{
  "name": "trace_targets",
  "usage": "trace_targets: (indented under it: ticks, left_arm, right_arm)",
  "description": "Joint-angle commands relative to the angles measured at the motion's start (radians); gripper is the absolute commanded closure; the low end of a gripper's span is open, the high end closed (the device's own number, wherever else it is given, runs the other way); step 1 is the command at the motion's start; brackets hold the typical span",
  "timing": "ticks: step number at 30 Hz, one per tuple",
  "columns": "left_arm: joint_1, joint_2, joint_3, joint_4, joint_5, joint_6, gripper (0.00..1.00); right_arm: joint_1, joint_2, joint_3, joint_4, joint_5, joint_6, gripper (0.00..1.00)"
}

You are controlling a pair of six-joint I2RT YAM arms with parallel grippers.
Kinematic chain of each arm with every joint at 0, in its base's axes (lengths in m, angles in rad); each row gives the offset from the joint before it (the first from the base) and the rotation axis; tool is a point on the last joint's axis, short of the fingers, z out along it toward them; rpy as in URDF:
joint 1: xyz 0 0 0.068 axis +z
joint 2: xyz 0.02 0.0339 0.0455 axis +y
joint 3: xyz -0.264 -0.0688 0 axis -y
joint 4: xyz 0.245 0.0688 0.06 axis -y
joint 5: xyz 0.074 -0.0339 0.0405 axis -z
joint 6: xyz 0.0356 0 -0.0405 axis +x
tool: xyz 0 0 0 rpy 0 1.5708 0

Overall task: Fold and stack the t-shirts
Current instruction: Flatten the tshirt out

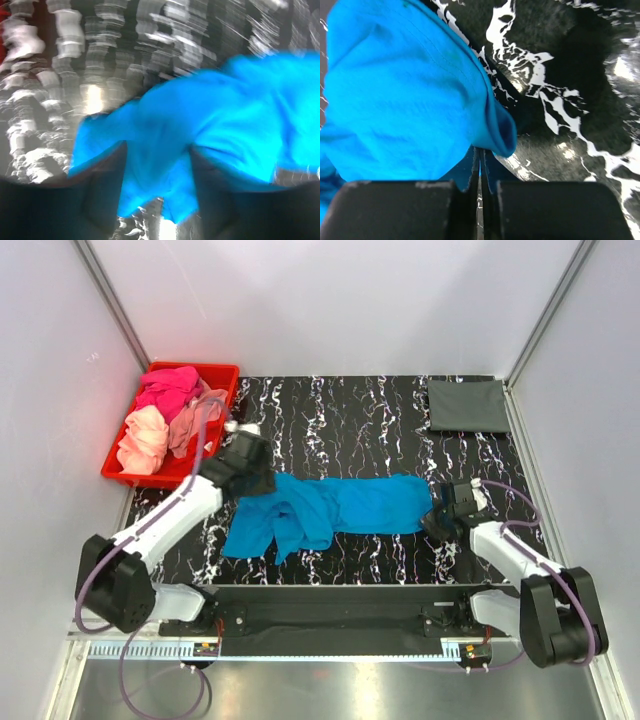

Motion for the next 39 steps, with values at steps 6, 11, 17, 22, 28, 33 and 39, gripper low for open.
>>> trace_targets:
  ticks: [6,11,17,22,28,33,39]
  left_arm:
    - [-0.054,-0.214,0.027,-0.109,-0.109,0.108,0.27]
    - [-0.287,-0.276,-0.106,-0.058,0.048,0.076,0.30]
    - [-0.384,-0.158,-0.232,-0.069,-0.010,0.004,0.31]
    - [-0.419,-0.051,-0.264,-0.012,0.030,-0.093,0.30]
    - [-0.422,-0.003,-0.321,0.093,0.068,-0.130,0.56]
    - [-0.398,-0.097,-0.121,-0.010,0.062,-0.174,1.00]
    - [-0.119,-0.432,0.149,-0.221,0.142,-0.276,1.00]
  right_arm:
    - [-0.005,-0.097,0.038,0.000,-0.052,0.006,1.00]
    - [-0.003,-0.226,0.032,-0.057,-0.051,0.034,1.00]
    - [-0.003,-0.222,0.010,-0.066,-0.082,0.041,1.00]
    - [-0.003,-0.223,0.012,-0.057,-0.080,0.043,1.00]
    - [-0.002,-0.222,0.021,-0.060,-0.077,0.031,1.00]
    - [-0.003,-0.245,0.177,-0.185,0.000,-0.043,1.00]
    - [-0.002,-0.340,0.564,-0.599,0.210,-0.159,1.00]
